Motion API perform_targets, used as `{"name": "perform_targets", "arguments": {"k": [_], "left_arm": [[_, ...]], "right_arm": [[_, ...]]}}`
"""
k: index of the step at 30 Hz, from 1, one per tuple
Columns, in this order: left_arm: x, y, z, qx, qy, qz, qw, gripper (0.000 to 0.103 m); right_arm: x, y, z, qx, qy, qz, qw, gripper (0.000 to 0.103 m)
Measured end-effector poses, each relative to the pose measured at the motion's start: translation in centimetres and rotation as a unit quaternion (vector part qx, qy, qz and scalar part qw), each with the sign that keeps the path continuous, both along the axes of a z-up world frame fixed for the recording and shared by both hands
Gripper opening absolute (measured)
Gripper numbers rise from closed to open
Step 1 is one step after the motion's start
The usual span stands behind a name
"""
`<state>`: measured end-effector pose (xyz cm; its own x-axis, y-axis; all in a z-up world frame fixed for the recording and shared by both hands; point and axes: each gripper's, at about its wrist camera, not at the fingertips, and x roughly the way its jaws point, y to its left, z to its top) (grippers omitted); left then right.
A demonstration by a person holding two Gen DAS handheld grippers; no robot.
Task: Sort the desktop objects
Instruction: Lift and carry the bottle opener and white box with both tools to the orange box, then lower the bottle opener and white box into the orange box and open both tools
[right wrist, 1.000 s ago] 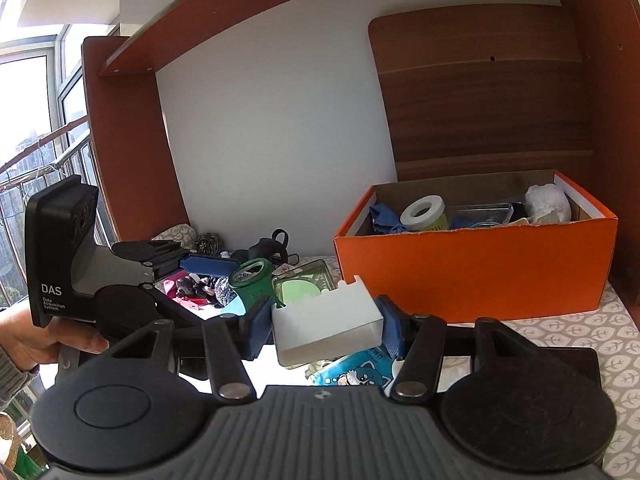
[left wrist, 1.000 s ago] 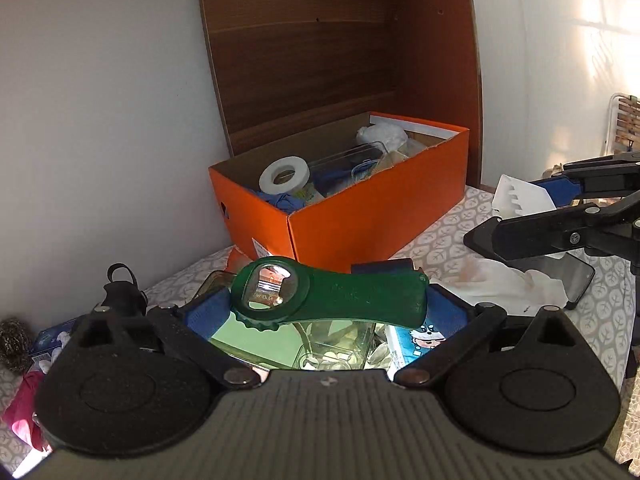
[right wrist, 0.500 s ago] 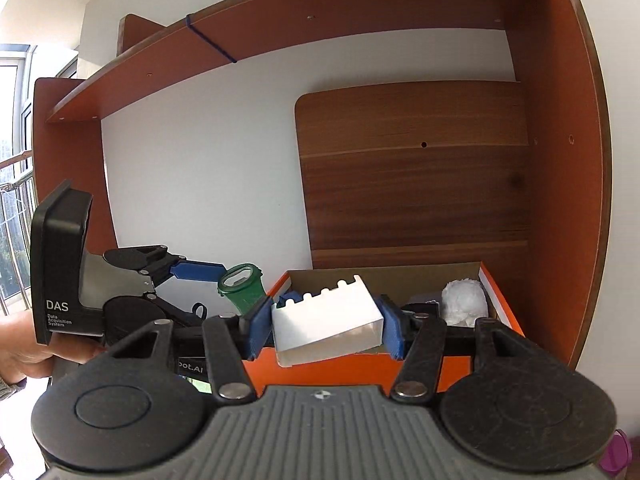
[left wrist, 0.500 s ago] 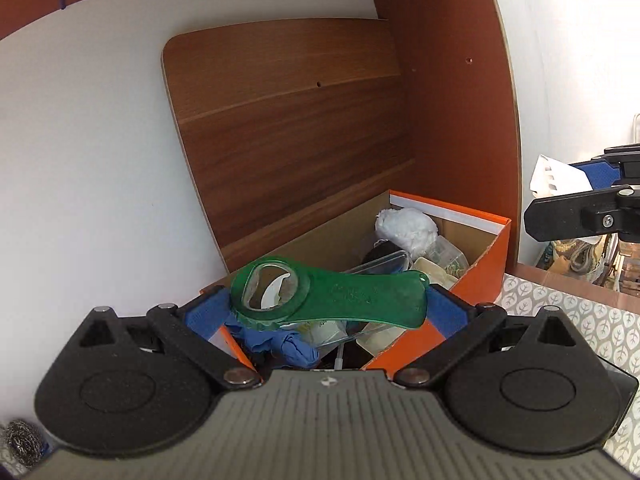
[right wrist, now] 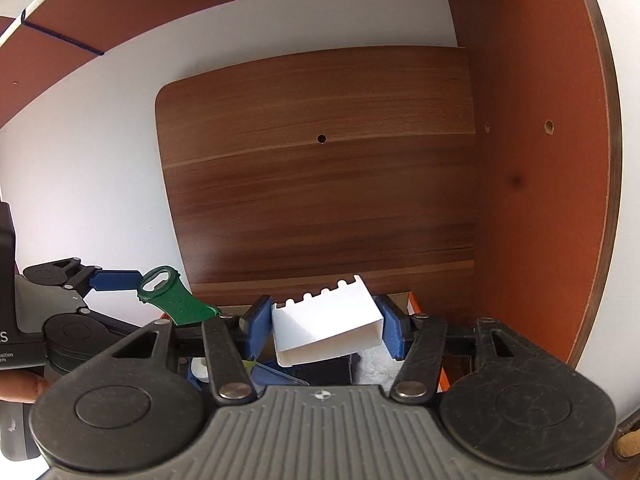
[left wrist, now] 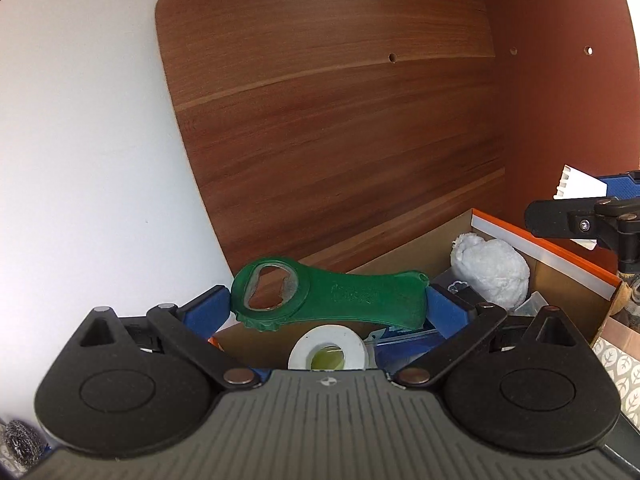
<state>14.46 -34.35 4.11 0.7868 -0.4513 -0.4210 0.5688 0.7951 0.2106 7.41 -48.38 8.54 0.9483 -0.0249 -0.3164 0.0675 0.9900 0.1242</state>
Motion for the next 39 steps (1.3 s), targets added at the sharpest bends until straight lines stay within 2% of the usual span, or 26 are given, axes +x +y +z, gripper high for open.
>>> {"name": "perform_targets", "arguments": {"k": [5,13,20,26,28,30,32,36,39], "left_arm": [[1.2,-1.1,-0.4,0.005,0.014,0.018,0.9997,0.103],[2.7,-1.5,-1.8,0.008,0.055,0.024,0.9982,0.103],[3.1,-1.2,-1.9,0.023,0.068,0.023,0.9972,0.103],[3.7,-0.4,-2.3,0.034,0.098,0.025,0.9943,0.103],[3.6,-0.1,-2.4,0.043,0.1,0.028,0.9937,0.103],[3.4,0.1,-2.4,0.048,0.095,0.028,0.9939,0.103],[3.1,0.4,-2.4,0.053,0.091,0.027,0.9941,0.103],[2.7,1.3,-2.4,0.052,0.085,0.028,0.9946,0.103],[2.3,2.4,-2.4,0.035,0.081,0.03,0.9957,0.103]], "right_arm": [[2.9,0.3,-1.1,-0.013,0.03,-0.006,0.999,0.054],[5.7,-0.1,-3.2,0.0,0.065,-0.016,0.998,0.054],[7.3,-0.5,-4.1,0.014,0.083,-0.024,0.996,0.055],[7.8,0.0,-4.1,0.013,0.086,-0.024,0.996,0.055],[7.7,0.4,-4.0,0.008,0.084,-0.022,0.996,0.06],[7.7,0.5,-3.8,0.007,0.082,-0.021,0.996,0.078],[7.6,0.7,-3.7,0.005,0.078,-0.022,0.997,0.089],[7.3,1.0,-3.6,0.002,0.082,-0.022,0.996,0.093],[7.1,1.1,-3.7,-0.004,0.08,-0.027,0.996,0.096]]}}
